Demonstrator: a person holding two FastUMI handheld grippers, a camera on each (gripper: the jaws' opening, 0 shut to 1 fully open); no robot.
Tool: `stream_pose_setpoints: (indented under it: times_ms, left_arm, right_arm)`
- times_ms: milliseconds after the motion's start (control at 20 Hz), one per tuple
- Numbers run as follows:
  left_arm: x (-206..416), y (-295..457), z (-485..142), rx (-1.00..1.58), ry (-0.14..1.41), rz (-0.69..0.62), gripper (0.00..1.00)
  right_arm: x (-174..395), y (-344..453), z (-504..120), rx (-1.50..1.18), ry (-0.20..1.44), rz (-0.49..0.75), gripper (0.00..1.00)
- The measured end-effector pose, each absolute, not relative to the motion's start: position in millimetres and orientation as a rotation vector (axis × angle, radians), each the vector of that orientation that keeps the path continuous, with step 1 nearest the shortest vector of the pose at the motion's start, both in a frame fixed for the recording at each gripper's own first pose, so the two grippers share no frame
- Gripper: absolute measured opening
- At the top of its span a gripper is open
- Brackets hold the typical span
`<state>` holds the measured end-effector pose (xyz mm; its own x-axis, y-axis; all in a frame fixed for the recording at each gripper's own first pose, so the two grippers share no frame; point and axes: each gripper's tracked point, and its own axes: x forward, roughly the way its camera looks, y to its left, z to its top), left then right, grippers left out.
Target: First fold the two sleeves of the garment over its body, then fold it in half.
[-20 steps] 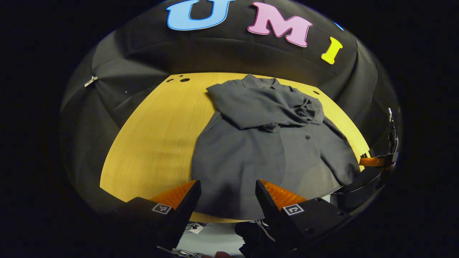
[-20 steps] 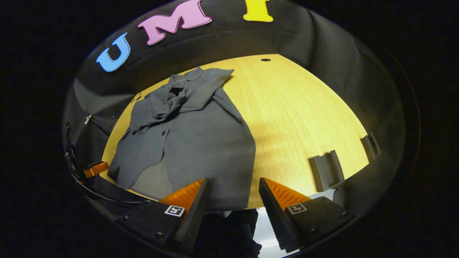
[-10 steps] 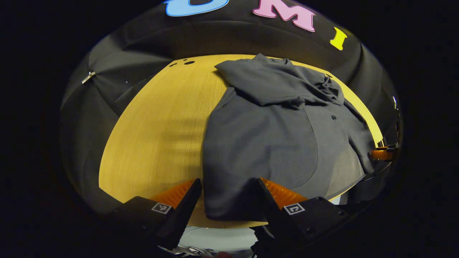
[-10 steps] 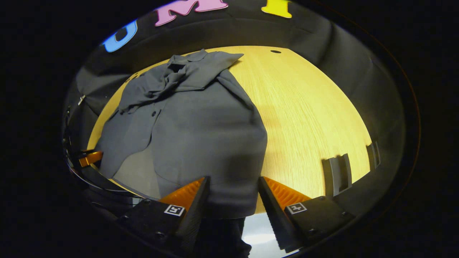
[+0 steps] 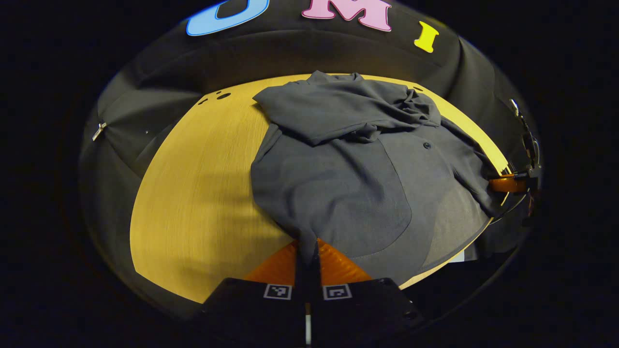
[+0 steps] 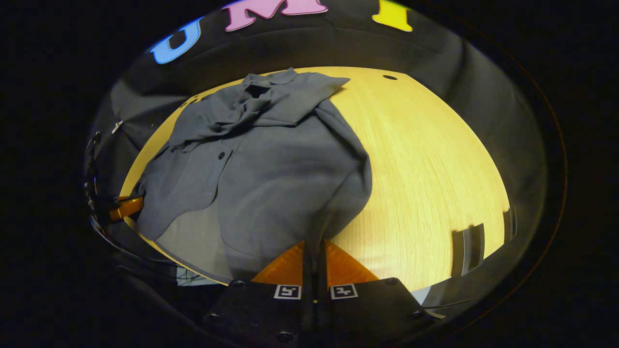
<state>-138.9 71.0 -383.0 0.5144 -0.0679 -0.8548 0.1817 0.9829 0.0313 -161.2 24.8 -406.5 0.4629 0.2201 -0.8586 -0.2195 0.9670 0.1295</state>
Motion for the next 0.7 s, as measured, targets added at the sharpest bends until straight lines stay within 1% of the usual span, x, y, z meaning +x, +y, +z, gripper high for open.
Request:
stream_pose_setpoints:
  times_ms: [50, 150, 300, 400, 550, 700]
  left_arm:
    - [-140, 71, -381, 0.104, 1.024, -0.149, 0.07]
    - [-146, 74, -375, 0.086, 1.02, -0.144, 0.06]
    - [-161, 76, -361, 0.078, 1.014, -0.162, 0.06]
    - [-174, 76, -355, 0.045, 1.041, -0.164, 0.05]
    - [-199, 74, -342, 0.016, 1.061, -0.174, 0.06]
    - [-187, 67, -312, -0.012, 1.001, -0.178, 0.06]
  right_arm:
    - [-166, 22, -404, 0.006, 1.06, 0.273, 0.05]
    - [-170, 16, -400, -0.001, 1.052, 0.269, 0.05]
    - [-177, 17, -385, 0.016, 1.026, 0.293, 0.05]
    - [-187, 17, -373, 0.024, 1.029, 0.313, 0.05]
    - [-203, 14, -355, 0.063, 1.012, 0.31, 0.05]
    - [-185, 17, -328, 0.131, 0.938, 0.298, 0.05]
